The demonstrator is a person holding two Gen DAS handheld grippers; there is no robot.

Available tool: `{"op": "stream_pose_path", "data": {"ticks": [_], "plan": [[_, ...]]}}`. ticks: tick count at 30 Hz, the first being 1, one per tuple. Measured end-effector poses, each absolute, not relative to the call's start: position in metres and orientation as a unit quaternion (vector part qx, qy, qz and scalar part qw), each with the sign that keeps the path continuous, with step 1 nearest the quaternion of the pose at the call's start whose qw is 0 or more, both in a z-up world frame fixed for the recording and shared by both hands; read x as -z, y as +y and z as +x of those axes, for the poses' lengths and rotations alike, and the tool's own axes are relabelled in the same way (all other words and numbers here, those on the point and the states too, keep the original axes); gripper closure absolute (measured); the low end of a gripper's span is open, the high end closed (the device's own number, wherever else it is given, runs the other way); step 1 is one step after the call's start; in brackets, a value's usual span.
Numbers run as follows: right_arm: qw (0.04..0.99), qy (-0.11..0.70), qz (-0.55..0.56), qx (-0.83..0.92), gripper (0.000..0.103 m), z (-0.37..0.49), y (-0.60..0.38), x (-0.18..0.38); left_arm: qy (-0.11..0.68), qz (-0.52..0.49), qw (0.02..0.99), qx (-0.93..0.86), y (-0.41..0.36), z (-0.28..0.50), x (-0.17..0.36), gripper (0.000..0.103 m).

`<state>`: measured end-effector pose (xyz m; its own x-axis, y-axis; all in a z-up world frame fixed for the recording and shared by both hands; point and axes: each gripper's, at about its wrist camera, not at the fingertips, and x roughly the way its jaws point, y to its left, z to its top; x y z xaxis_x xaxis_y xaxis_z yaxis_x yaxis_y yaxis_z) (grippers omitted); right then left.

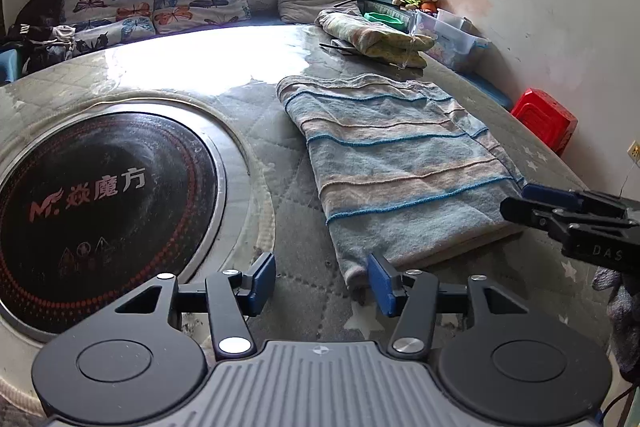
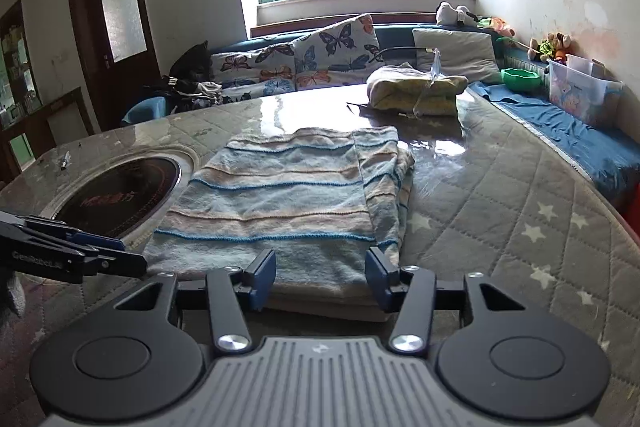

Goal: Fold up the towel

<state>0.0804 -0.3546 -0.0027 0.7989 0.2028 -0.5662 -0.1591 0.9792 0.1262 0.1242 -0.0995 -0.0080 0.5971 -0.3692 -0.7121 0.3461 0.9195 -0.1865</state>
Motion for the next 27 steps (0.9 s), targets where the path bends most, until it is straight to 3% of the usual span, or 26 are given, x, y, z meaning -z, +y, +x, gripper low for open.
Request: {"op": "stream_pose_path", "data": {"ticks": [9, 15, 24, 27], "plan": [[0.948, 0.302, 0.044, -0.090, 0.051, 0.078, -0.354, 0.006, 0.402, -0.026, 0.895, 0.190, -0.093, 0.117, 0.008, 0.047], [0.951, 0.293, 0.025, -0.090, 0.045, 0.071, -0.346, 0.000, 0.403, -0.033, 0.895, 0.188, -0.089, 0.109, 0.008, 0.046], [0.949, 0.302, 0.028, -0.087, 0.033, 0.059, -0.343, 0.004, 0.407, -0.030, 0.893, 0.192, -0.089, 0.097, 0.007, 0.032], [0.948, 0.308, 0.031, -0.080, 0.024, 0.054, -0.344, 0.007, 0.407, -0.028, 0.892, 0.194, -0.089, 0.093, 0.007, 0.027]]}}
